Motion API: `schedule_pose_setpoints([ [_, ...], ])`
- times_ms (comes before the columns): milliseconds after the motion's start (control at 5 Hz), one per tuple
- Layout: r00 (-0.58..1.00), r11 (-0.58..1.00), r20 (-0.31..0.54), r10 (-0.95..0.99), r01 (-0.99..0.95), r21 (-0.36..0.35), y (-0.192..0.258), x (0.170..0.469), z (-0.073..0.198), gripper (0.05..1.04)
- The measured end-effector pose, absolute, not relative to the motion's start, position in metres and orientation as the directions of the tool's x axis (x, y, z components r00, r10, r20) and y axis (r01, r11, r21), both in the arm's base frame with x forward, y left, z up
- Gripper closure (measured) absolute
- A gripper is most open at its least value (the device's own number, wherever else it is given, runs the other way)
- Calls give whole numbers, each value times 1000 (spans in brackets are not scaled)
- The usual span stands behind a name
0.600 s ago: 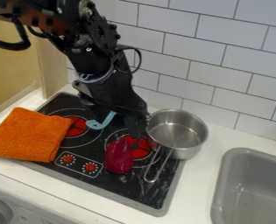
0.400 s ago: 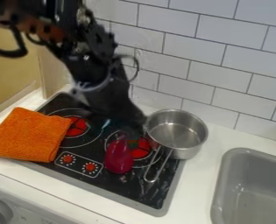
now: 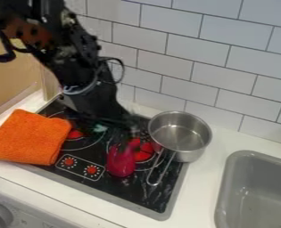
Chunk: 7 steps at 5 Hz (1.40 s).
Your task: Takes the orange rag and puts it on top of the left burner
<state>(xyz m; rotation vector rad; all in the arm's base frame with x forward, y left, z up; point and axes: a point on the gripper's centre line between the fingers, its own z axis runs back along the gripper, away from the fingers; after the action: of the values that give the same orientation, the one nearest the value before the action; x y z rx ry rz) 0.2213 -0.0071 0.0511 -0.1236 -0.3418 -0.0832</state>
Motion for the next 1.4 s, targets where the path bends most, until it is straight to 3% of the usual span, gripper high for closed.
schedule_pose_setpoints([
  [800,933,992,357,50,-5,-126,59,230,66,84],
  [1400,974,993,226,-10,38,-116,95,218,49,84],
])
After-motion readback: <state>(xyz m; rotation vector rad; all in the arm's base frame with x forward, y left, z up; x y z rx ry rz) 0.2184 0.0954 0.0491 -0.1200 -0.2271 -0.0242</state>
